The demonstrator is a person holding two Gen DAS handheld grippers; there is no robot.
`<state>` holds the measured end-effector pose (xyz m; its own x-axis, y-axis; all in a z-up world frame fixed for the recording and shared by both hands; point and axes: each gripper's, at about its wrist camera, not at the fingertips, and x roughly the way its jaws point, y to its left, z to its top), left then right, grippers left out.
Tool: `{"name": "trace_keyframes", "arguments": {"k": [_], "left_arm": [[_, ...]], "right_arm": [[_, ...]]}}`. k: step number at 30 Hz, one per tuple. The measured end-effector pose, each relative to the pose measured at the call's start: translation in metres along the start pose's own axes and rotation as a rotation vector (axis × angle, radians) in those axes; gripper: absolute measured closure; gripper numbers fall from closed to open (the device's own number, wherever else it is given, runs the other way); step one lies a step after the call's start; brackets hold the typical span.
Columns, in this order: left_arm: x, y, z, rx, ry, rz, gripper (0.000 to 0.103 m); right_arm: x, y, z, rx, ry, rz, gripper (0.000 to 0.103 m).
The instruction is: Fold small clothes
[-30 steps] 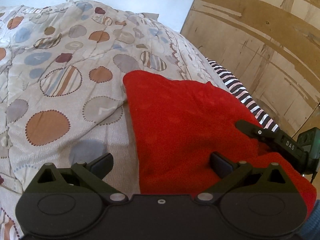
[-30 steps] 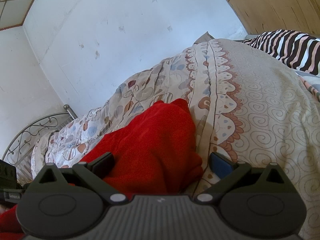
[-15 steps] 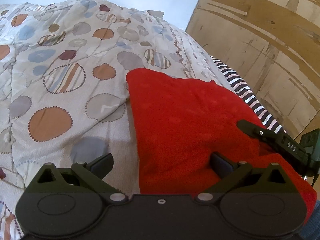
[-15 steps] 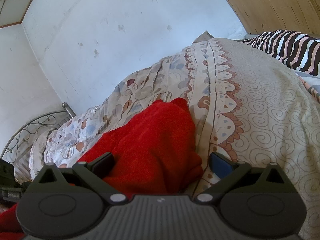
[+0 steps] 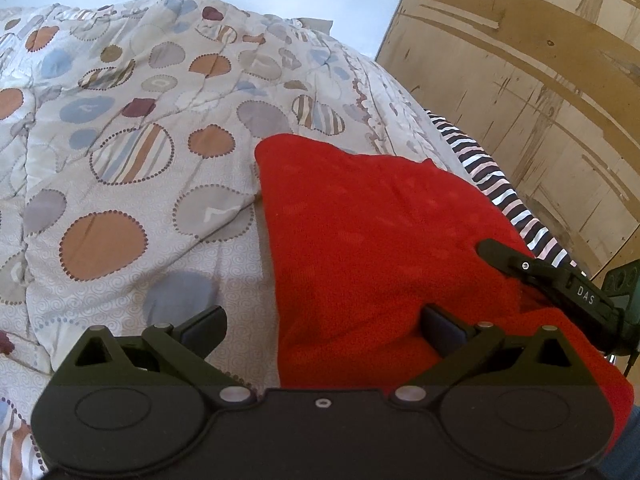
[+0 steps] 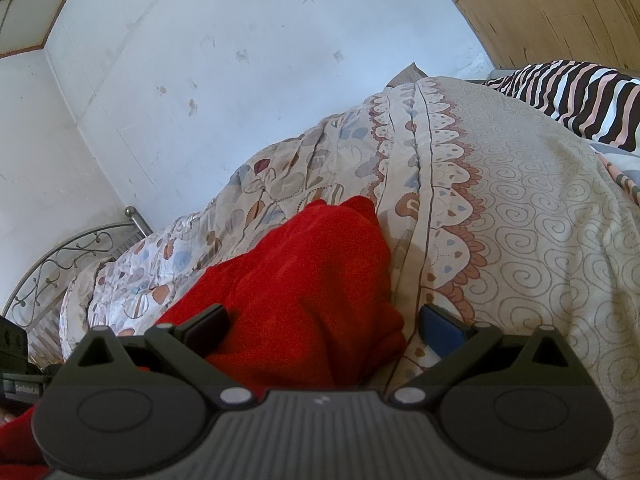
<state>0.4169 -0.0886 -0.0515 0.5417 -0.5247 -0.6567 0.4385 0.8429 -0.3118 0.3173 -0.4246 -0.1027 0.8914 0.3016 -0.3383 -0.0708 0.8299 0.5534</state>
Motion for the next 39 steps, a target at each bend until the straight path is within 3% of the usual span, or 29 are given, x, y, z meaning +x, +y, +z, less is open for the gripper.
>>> {"name": "trace_keyframes", "arguments": {"k": [21,30,39], "left_arm": [[0.0017,0.0010,-0.0005,-0.010,0.001,-0.004,0.001],[0.0034,0.0070,-0.0066,-0.082,0.003,-0.019,0.001],[0.0040,0.0069,-0.0073,-0.091,0.005,-0.009,0.001]], "right_arm": [[0.0000,-0.0002,-0.0004,0.001,-0.002,0.002,0.001],[-0.0005,-0.0004,0.0001,-0.003,0.000,-0.001,0.001],[-0.0001,0.0003,0.0009,0.000,-0.001,0.001,0.001]]}}
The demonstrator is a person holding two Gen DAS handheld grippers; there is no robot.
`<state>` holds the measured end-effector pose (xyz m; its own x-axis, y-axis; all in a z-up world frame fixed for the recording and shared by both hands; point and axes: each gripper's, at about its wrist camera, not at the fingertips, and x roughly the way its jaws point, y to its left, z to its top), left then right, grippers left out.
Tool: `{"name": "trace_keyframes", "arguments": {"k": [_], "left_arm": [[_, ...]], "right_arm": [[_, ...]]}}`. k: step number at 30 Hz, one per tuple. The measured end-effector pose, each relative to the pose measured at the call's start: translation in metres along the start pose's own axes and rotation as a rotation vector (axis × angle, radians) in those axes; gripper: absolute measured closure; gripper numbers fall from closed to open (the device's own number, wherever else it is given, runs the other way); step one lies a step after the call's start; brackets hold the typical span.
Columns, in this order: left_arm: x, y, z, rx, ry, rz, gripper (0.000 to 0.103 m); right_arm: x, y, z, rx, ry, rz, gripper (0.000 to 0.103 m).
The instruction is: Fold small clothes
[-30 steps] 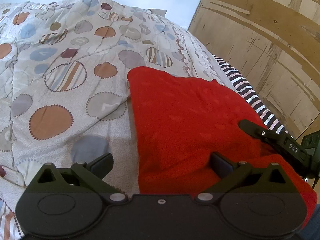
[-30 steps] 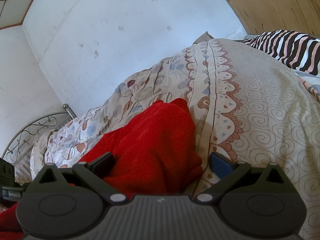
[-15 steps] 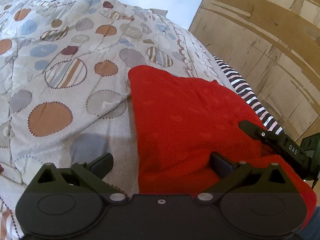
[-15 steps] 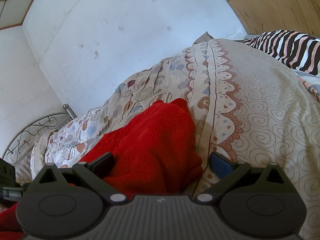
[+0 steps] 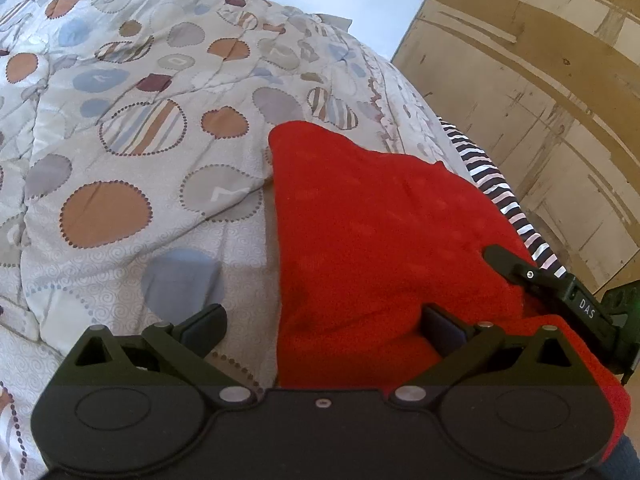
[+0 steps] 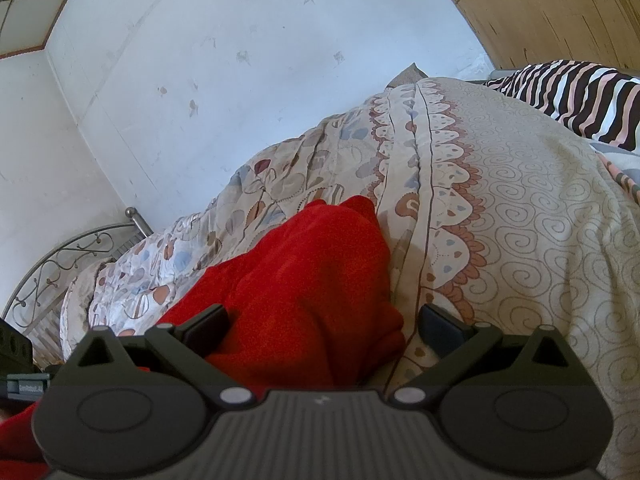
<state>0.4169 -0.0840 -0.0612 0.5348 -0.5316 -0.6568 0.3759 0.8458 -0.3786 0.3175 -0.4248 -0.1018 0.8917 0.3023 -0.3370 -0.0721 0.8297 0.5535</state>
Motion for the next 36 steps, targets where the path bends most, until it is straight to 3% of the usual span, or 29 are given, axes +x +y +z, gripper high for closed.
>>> {"name": "trace_keyframes", "arguments": {"k": [36], "left_arm": [[0.0042,0.0011,0.0009,-0.017,0.013,0.006,0.001]], "right_arm": [[-0.0019,-0.0065,-0.0021,0.028,-0.022,0.030,0.001]]}}
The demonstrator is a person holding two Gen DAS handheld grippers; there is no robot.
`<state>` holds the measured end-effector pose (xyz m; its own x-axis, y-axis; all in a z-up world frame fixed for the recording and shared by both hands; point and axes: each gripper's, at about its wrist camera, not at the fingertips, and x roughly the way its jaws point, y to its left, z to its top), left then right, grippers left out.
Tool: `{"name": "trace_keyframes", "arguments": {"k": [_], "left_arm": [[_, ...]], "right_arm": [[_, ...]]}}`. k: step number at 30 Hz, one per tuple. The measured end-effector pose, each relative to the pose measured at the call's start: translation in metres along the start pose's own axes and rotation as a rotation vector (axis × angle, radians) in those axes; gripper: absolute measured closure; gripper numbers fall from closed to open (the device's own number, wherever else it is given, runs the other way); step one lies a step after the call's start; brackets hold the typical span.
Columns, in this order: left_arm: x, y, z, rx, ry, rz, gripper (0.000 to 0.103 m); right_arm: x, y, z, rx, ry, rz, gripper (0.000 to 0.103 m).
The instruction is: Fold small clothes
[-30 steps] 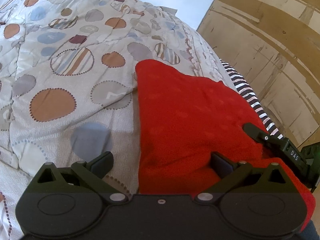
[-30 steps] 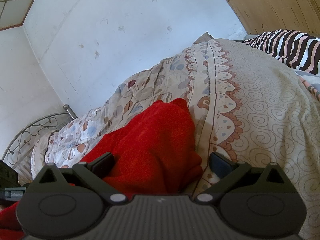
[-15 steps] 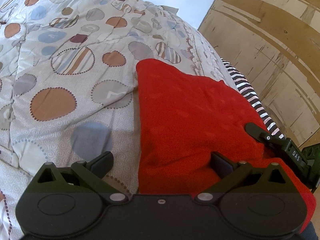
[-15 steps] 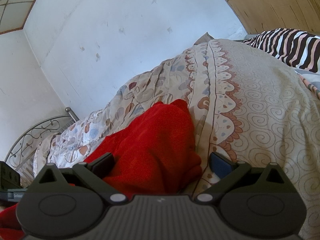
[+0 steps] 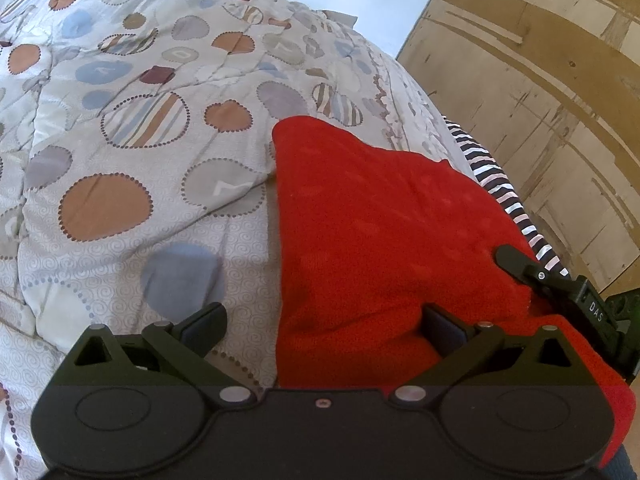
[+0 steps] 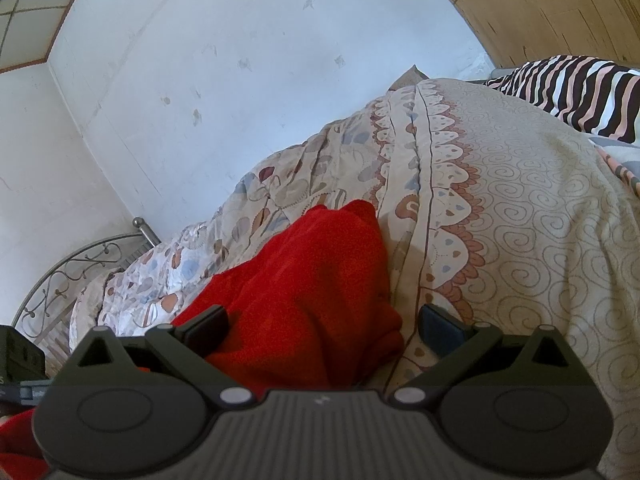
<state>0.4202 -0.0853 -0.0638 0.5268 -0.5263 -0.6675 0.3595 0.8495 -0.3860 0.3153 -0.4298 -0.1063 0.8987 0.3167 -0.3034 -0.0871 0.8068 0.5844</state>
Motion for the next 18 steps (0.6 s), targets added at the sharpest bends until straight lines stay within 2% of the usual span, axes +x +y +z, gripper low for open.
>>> {"name": "trace_keyframes", "arguments": {"k": [16,18], "left_arm": [[0.0010,-0.0022,0.0047,0.048,0.020,0.005,0.001],[0.0020,-0.0021,0.0071,0.057,0.031,0.002,0.001]], "right_arm": [[-0.0043,0.0035,0.0015,-0.014,-0.008,0.004,0.001],[-0.0045,0.0076,0.0037,-0.020,0.014,0.008,0.007]]}}
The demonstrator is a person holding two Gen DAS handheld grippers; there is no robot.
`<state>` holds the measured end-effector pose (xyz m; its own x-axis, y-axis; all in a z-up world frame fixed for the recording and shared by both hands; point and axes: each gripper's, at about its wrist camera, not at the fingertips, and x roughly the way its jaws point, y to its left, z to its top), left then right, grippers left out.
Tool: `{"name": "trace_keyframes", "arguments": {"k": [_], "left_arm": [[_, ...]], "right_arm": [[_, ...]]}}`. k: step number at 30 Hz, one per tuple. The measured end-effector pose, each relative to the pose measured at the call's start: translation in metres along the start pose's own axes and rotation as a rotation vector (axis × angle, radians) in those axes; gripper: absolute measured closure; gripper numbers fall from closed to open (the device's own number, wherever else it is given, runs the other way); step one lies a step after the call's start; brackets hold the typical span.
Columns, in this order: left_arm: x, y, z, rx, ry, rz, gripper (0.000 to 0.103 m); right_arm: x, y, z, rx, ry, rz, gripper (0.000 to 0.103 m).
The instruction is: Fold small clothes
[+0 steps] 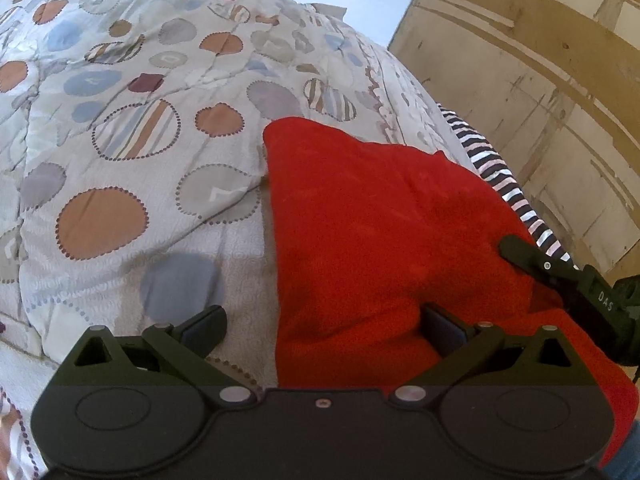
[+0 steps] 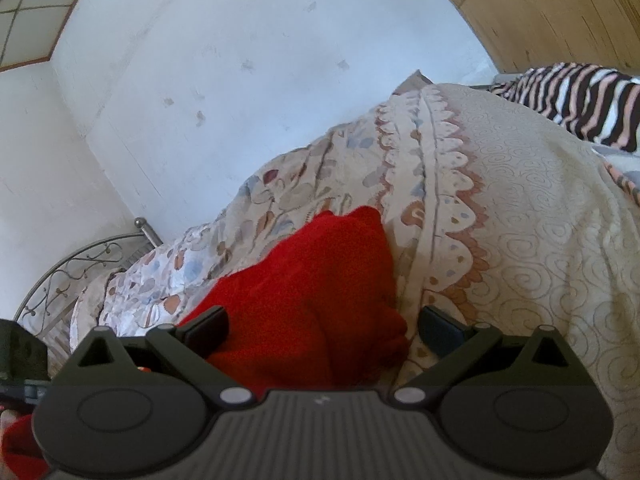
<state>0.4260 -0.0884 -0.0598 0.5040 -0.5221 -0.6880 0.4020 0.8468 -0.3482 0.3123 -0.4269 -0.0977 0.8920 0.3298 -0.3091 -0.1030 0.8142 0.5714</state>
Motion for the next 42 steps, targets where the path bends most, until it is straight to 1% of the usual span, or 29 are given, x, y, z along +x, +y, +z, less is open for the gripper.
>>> {"name": "trace_keyframes", "arguments": {"k": [2,3,4,5,6,7,8,9,10,11,12,15,16,18,20,22,24,27,31,34,36,37,40,42], "left_arm": [[0.001,-0.001,0.001,0.012,0.002,-0.003,0.001],[0.000,-0.002,0.001,0.019,0.000,-0.008,0.004],[0.000,-0.003,0.001,0.022,-0.001,-0.017,0.007],[-0.001,-0.003,0.002,0.023,0.000,-0.029,0.011],[-0.002,-0.004,0.002,0.025,0.001,-0.038,0.017],[-0.003,-0.005,0.002,0.030,0.002,-0.052,0.022],[-0.004,-0.006,0.003,0.035,0.004,-0.068,0.033],[-0.005,-0.008,0.003,0.036,0.006,-0.078,0.041],[-0.006,-0.010,0.004,0.036,0.007,-0.073,0.044],[-0.008,-0.014,0.006,0.045,0.003,-0.062,0.053],[-0.011,-0.019,0.007,0.057,-0.005,-0.050,0.061],[-0.029,-0.029,0.016,0.076,-0.046,-0.043,0.070],[-0.035,-0.030,0.019,0.077,-0.055,-0.048,0.071],[-0.044,-0.032,0.027,0.088,-0.048,-0.039,0.071],[-0.056,-0.033,0.035,0.118,-0.053,-0.002,0.072],[-0.071,-0.030,0.041,0.144,-0.079,0.037,0.072],[-0.088,-0.021,0.049,0.151,-0.107,0.082,0.072],[-0.106,-0.002,0.058,0.137,-0.124,0.151,0.072],[-0.119,0.030,0.062,0.104,-0.125,0.249,0.072],[-0.111,0.055,0.054,0.053,-0.094,0.288,0.071],[-0.101,0.067,0.045,0.030,-0.087,0.300,0.069],[-0.095,0.071,0.041,0.028,-0.095,0.315,0.068],[-0.083,0.071,0.032,0.037,-0.134,0.370,0.060],[-0.073,0.063,0.029,0.058,-0.152,0.394,0.055]], "right_arm": [[0.001,0.006,0.003,-0.012,0.027,-0.013,0.011],[0.000,0.008,0.003,-0.020,0.031,-0.022,0.017],[0.000,0.010,0.004,-0.024,0.034,-0.028,0.019],[-0.001,0.012,0.004,-0.023,0.037,-0.035,0.024],[-0.001,0.014,0.004,-0.022,0.038,-0.039,0.030],[-0.002,0.016,0.003,-0.017,0.040,-0.036,0.034],[-0.002,0.018,0.003,-0.014,0.041,-0.031,0.042],[-0.003,0.021,0.003,-0.012,0.042,-0.026,0.049],[-0.003,0.023,0.003,-0.015,0.044,-0.020,0.052],[-0.004,0.026,0.004,-0.014,0.048,-0.014,0.057],[-0.005,0.028,0.004,-0.006,0.046,-0.009,0.060],[-0.010,0.037,0.011,0.023,0.025,0.002,0.063],[-0.011,0.044,0.014,0.012,0.015,0.008,0.063],[-0.012,0.058,0.021,-0.014,0.004,0.018,0.064],[-0.010,0.075,0.029,-0.044,-0.004,0.044,0.064],[-0.003,0.091,0.033,-0.062,-0.008,0.071,0.064],[0.008,0.106,0.036,-0.061,-0.010,0.106,0.065],[0.033,0.128,0.039,-0.034,-0.004,0.163,0.065],[0.075,0.156,0.033,-0.029,0.039,0.195,0.065],[0.104,0.165,0.022,-0.042,0.090,0.183,0.064],[0.122,0.165,0.014,-0.038,0.121,0.142,0.064],[0.129,0.162,0.009,-0.041,0.135,0.108,0.064],[0.140,0.152,0.000,-0.029,0.147,0.018,0.061],[0.139,0.143,-0.003,-0.003,0.144,0.008,0.057]]}}
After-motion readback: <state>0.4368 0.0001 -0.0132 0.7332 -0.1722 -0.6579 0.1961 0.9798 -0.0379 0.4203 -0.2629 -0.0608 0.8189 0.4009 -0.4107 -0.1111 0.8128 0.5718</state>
